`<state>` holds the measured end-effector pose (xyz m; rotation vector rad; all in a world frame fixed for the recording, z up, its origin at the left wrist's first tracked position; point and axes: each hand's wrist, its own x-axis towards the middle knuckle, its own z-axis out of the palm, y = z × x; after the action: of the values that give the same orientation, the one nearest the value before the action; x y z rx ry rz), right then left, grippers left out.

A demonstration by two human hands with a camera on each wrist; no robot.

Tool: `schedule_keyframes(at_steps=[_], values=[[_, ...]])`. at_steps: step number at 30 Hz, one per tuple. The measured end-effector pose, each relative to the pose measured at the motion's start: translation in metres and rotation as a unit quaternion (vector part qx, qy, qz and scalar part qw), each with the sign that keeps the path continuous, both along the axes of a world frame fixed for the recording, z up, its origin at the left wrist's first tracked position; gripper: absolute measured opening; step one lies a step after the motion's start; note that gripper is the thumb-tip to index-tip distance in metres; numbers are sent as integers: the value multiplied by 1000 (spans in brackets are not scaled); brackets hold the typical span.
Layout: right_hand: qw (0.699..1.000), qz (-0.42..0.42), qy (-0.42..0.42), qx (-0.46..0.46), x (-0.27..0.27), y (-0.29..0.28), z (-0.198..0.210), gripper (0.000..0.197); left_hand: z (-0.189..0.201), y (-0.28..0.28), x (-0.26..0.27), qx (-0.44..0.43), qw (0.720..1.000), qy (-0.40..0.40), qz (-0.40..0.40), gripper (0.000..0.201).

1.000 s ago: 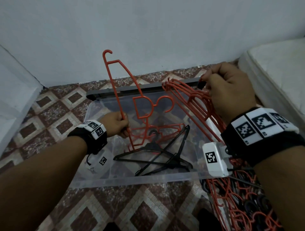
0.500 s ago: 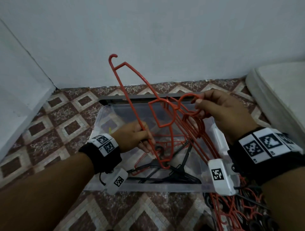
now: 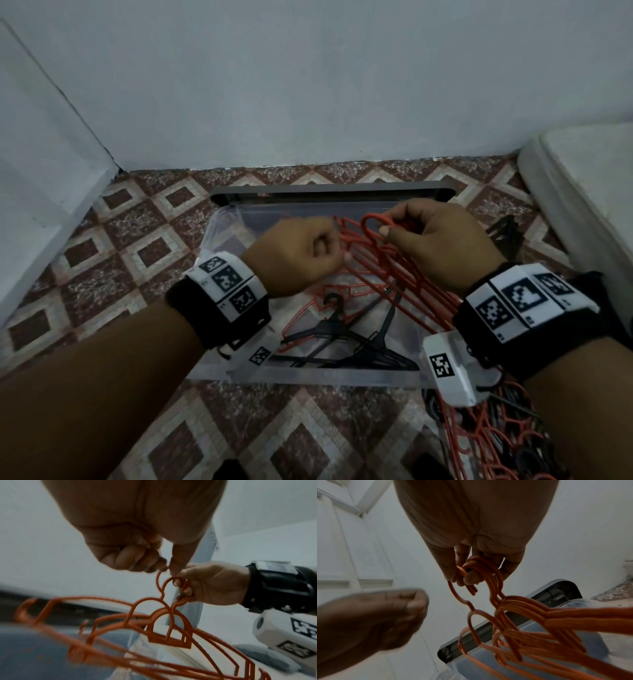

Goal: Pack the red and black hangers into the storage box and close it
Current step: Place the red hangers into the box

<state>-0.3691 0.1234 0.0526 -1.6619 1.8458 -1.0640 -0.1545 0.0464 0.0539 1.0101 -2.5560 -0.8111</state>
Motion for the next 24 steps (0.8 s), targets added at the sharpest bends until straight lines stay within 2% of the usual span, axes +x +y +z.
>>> schedule_keyframes(at_steps=[2,4,5,9,12,17,24], values=[[1000,10,10,8,5,2,2,12,6,2,-12,-62,996,52,22,24],[1000,17,13,11,10,3,3,7,5,2,-22,-82,996,31,6,40],[1000,20,16,12,13,3,4,4,3,2,-26,-84,996,19,-5,40],[999,28,21,28,21,3,6,3,-3,0,-29,-99,995,21,7,19],[999,34,-2,35,24,4,7,6,-5,-2,-25,-107,994,18,17,12],[999,24,-22,43,23,3,5,4,-4,-9,-15,-104,994,7,16,10],[998,-44,-11,38,8,-3,-2,13,-9,-24,4,-67,996,-46,39,14]])
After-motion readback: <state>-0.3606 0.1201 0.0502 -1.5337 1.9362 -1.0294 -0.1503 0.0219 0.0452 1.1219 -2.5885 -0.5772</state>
